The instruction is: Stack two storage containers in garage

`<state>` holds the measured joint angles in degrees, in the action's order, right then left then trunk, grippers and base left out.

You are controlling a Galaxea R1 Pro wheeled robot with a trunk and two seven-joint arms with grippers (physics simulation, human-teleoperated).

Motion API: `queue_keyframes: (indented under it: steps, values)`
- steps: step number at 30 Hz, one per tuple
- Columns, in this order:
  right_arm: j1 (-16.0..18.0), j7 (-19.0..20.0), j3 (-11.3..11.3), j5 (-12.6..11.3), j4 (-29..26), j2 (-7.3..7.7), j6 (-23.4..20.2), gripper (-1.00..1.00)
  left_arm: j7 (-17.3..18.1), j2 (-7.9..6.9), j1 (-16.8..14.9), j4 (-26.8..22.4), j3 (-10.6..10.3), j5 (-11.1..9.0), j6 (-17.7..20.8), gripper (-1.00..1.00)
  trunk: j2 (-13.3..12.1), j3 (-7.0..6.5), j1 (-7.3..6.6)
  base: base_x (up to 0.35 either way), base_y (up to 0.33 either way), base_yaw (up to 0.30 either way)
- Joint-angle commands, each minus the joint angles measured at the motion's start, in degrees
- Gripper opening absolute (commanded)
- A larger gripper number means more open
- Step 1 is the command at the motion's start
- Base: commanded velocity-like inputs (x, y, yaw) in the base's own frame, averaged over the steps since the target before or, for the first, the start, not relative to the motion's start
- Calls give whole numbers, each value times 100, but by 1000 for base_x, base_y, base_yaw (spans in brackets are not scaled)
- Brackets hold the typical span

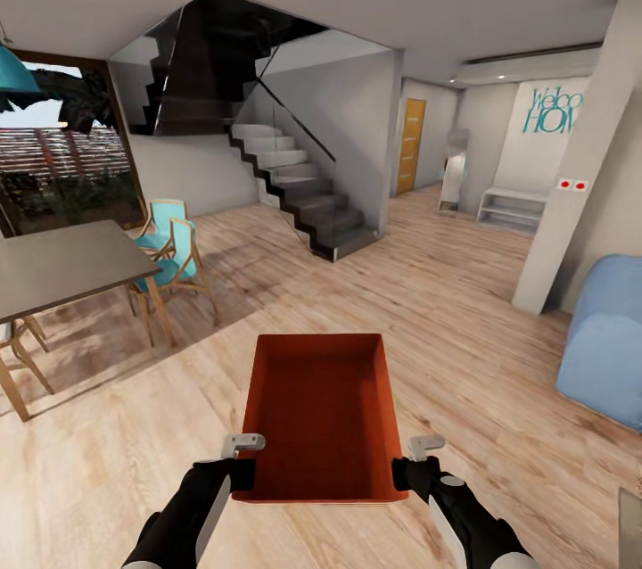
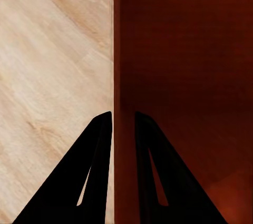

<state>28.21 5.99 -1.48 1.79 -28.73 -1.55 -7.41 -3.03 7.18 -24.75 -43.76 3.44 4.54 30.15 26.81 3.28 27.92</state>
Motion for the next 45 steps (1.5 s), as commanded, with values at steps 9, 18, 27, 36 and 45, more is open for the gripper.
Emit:
queue_keyframes:
  steps: [9,18,27,36,45]
  values:
    - [9,-10,8,32,-27,5,47,-100,-31,-90,5,-1,26,250,43,-100,11,12,6,327,0,-272]
    - [9,-11,8,38,-27,5,52,-100,-31,-90,4,-1,26,249,43,-100,11,12,6,327,0,-278]
    - [9,-10,8,35,-27,5,55,-100,-31,-88,0,-1,26,251,44,-100,11,12,6,327,0,-256]
    - [9,-10,8,32,-27,5,52,-100,-31,-93,0,-1,26,257,43,-100,11,12,6,327,0,-275]
    - [9,-10,8,32,-27,5,53,-100,-31,-94,2,-1,26,258,44,-100,11,12,6,327,0,-210]
